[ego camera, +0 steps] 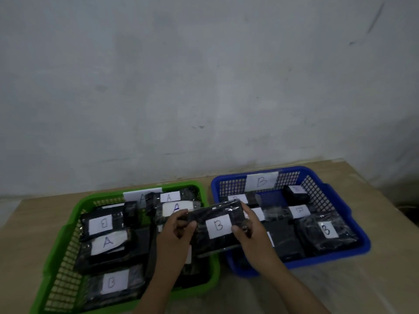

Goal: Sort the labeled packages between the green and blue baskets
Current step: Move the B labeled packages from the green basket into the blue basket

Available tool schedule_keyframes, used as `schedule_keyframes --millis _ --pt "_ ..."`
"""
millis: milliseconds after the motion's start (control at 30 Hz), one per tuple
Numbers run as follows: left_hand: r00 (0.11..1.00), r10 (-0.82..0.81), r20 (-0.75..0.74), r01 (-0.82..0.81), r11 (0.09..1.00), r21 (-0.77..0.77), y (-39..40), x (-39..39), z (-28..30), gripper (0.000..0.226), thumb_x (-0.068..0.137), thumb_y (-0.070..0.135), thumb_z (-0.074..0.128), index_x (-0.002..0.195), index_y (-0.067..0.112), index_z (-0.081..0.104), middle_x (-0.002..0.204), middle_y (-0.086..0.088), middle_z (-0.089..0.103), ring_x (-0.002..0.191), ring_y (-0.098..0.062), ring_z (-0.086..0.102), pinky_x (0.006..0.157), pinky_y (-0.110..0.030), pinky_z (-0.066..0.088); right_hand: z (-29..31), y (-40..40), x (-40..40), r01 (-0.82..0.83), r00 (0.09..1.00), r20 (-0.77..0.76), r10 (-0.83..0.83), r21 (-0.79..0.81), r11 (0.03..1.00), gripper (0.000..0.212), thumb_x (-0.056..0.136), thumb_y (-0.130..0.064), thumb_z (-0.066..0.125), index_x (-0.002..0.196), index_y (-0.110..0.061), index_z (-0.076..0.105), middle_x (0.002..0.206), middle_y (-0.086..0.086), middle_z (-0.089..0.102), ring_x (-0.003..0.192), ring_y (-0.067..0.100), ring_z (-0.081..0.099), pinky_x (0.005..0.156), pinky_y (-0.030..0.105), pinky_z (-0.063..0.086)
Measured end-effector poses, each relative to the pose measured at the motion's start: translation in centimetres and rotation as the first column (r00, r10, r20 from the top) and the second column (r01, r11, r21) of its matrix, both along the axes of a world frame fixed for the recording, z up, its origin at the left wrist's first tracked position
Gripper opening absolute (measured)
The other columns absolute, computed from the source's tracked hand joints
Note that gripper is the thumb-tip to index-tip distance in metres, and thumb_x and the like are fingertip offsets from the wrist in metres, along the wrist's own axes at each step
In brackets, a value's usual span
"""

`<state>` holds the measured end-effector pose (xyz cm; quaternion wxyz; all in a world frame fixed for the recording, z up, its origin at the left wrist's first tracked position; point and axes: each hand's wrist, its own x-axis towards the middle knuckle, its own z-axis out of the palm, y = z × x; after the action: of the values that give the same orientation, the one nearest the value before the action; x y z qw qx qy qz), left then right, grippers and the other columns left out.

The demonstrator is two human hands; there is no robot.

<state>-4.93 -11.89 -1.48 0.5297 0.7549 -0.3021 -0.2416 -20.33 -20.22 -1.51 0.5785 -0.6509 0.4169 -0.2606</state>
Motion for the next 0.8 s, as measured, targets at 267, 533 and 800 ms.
schedule_keyframes --millis 267,533,800 --pt "0.816 -0.352 0.458 0.156 0.898 0.412 -3.7 -6.8 -2.7 0.067 0.084 0.063 0.008 0.144 0.033 0.004 0.157 0.005 0.002 0.141 -0.009 -0.016 0.111 -0.041 -0.02 0.0 -5.1 -6.3 0.366 0.926 -0.06 -0.372 -0.1 0.925 0.061 0.091 -0.008 0.049 0.141 -0.028 0.022 0.134 0.004 0.046 0.114 0.014 0.045 0.095 0.033 0.04" --pt "0.588 -0.289 0.755 -0.027 0.926 0.375 -4.0 -8.2 -5.0 0.055 0.088 0.053 -0.013 0.136 0.03 -0.03 0.142 0.013 -0.043 0.133 -0.007 -0.036 0.105 -0.049 -0.02 -1.9 -4.3 -7.9 0.061 0.876 -0.478 -0.067 -0.028 0.998 0.057 0.088 -0.01 0.054 0.139 -0.021 0.03 0.123 0.011 0.056 0.111 0.027 0.056 0.092 0.036 0.049" --pt "0.597 -0.252 0.762 0.007 0.951 0.309 -2.7 -6.9 -3.7 0.059 0.092 0.053 -0.001 0.144 0.026 0.009 0.153 0.003 0.02 0.138 -0.001 -0.019 0.108 -0.043 -0.016 -1.7 -2.2 -6.7 -0.152 0.471 -0.876 -0.107 -0.2 0.968 0.046 0.084 -0.045 0.05 0.124 -0.022 0.046 0.141 0.005 0.029 0.131 0.028 0.026 0.106 0.045 0.027"
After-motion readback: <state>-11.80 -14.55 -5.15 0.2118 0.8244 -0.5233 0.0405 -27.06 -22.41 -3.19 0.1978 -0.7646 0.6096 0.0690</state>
